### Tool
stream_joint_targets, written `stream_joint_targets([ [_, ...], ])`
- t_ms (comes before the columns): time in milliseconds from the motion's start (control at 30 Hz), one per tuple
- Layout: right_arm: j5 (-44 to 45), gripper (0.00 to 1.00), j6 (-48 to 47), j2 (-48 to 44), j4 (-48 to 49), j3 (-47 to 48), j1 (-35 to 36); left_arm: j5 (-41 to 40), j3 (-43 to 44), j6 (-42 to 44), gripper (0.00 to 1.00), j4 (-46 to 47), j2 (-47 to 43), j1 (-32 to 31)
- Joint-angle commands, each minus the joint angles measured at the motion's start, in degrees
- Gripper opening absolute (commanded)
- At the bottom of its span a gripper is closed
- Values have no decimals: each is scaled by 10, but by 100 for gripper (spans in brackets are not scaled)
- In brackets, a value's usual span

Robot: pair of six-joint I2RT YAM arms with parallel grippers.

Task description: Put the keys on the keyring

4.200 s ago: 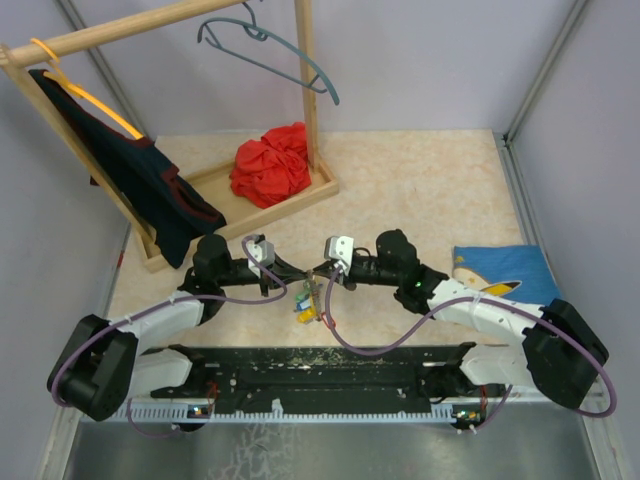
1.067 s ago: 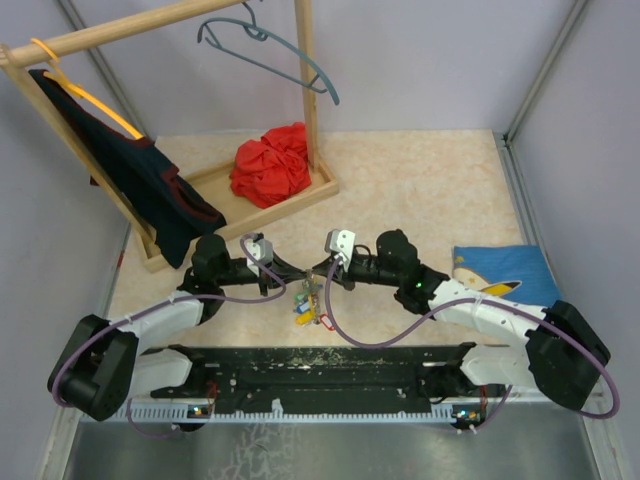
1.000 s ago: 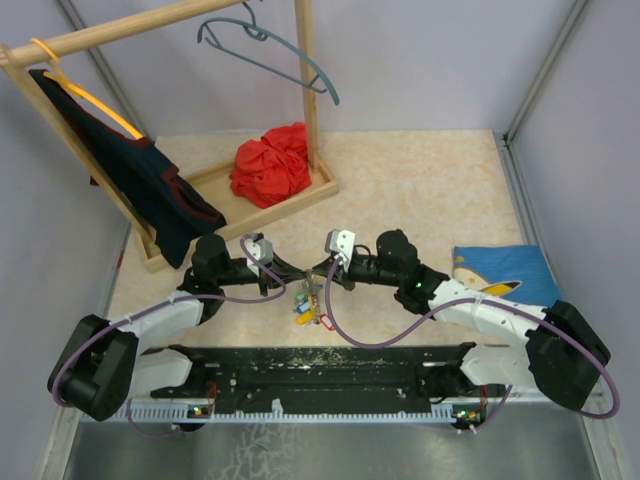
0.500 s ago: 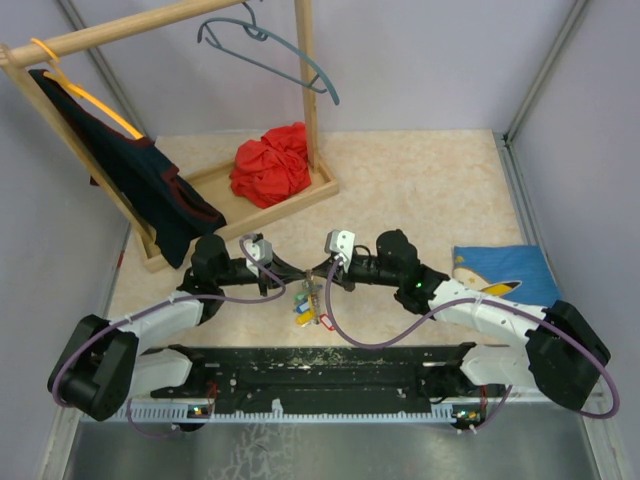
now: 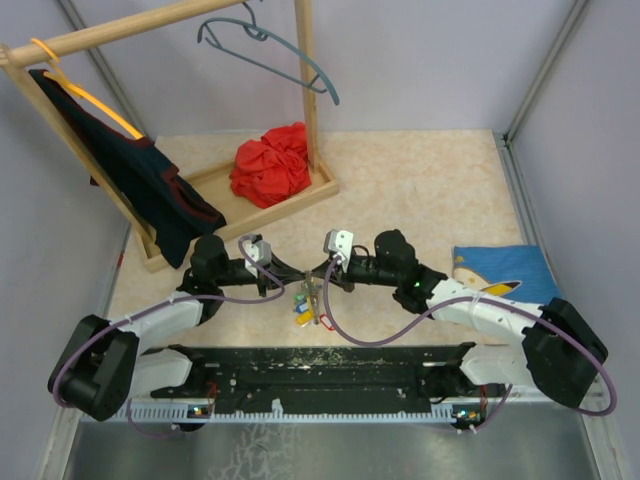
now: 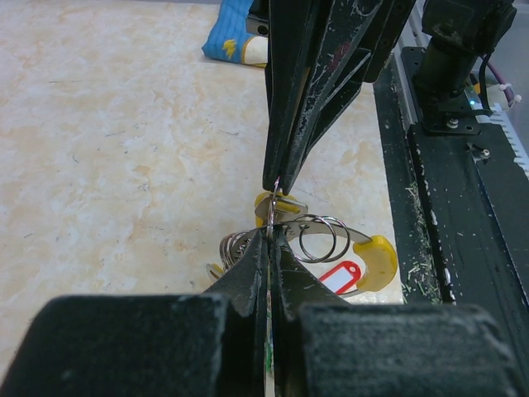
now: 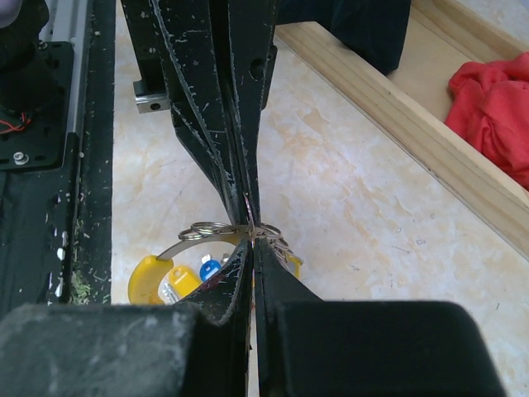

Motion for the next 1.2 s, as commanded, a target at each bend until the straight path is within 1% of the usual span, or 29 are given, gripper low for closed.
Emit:
stream_joint_targets([
  [0,-4,0,14,5,28,12,5,31,-2,7,1,36,-9,2],
  [433,0,0,55,7,97,-6,5,29,-7,-4,0,55,-8,2],
  [833,-3,0,64,16,145,-18,7,39,-11,-23,0,87,2,1],
  [1167,-2,0,71,15,171,-23,7,36,-9,-23,0,89,11,1],
])
